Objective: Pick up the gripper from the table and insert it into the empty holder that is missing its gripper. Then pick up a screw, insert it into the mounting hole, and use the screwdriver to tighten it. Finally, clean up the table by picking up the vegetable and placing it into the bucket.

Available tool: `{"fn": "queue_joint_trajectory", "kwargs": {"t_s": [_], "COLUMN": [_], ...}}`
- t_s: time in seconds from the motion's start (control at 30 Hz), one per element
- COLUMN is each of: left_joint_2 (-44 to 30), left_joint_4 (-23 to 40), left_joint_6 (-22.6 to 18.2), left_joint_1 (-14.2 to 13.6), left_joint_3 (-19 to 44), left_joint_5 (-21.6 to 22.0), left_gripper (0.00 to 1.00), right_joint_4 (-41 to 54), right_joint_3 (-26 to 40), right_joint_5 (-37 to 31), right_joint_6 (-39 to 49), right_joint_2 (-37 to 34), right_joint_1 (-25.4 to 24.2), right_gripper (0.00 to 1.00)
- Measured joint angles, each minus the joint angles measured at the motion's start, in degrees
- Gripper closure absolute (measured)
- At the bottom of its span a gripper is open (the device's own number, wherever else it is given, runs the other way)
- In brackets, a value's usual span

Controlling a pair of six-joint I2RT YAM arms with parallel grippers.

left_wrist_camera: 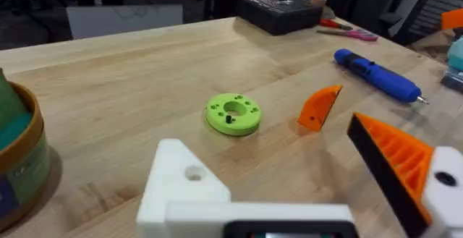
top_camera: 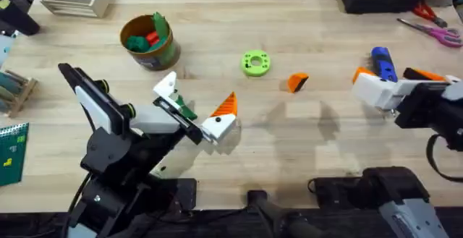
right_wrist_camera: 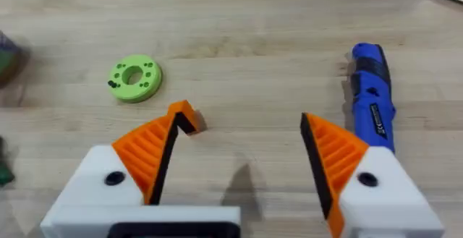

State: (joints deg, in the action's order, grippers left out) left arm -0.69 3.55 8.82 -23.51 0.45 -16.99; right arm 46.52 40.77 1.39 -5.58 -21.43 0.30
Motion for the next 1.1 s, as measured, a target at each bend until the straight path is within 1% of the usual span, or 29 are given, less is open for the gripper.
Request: {"fn": "queue_joint_trajectory", "kwargs": {"t_s": [0.27, 0.43, 0.5, 0.57, 0.7, 0.73, 0.8, 0.87, 0.93, 1.1], "left_joint_2": [0.0, 0.0, 0.0, 0.0, 0.0, 0.0, 0.0, 0.0, 0.0, 0.0], "left_joint_4": [0.0, 0.1, 0.1, -0.1, -0.3, -0.3, -0.3, -0.3, -0.3, -0.3], "left_joint_6": [0.0, 0.0, 0.0, 0.0, 0.0, 0.0, 0.0, 0.0, 0.0, 0.0], "left_joint_1": [0.0, 0.0, 0.0, 0.0, 0.0, 0.0, 0.0, 0.0, 0.0, 0.0], "left_joint_3": [0.0, 0.0, 0.0, 0.0, 0.0, 0.0, 0.0, 0.0, 0.0, 0.0], "left_joint_5": [0.1, 1.5, 0.3, -1.9, -8.1, -12.5, -14.7, -16.2, -17.1, -18.2], "left_gripper": [0.014, 0.014, 0.014, 0.014, 0.014, 0.014, 0.014, 0.014, 0.013, 0.014], "right_joint_4": [0.0, 0.0, -0.2, -0.6, -1.1, -1.5, -1.5, -1.1, 0.2, 3.7], "right_joint_3": [0.0, 0.0, 0.0, 0.0, 0.0, 0.0, 0.6, 2.3, 5.1, 13.2], "right_joint_5": [0.0, 0.0, 0.0, 0.0, 0.7, 3.0, 4.6, 6.0, 6.9, 7.7], "right_joint_6": [0.0, 0.0, 0.0, 0.0, 0.2, 1.6, 2.3, 3.0, 4.2, 8.7], "right_joint_2": [0.0, 0.0, 0.0, 0.0, -0.1, -1.5, -4.8, -10.0, -16.2, -30.6], "right_joint_1": [0.0, 0.0, 0.0, 0.0, 0.0, 0.0, 0.0, 0.4, 1.8, 8.3], "right_gripper": [0.012, 0.012, 0.012, 0.012, 0.013, 0.013, 0.012, 0.012, 0.012, 0.012]}}
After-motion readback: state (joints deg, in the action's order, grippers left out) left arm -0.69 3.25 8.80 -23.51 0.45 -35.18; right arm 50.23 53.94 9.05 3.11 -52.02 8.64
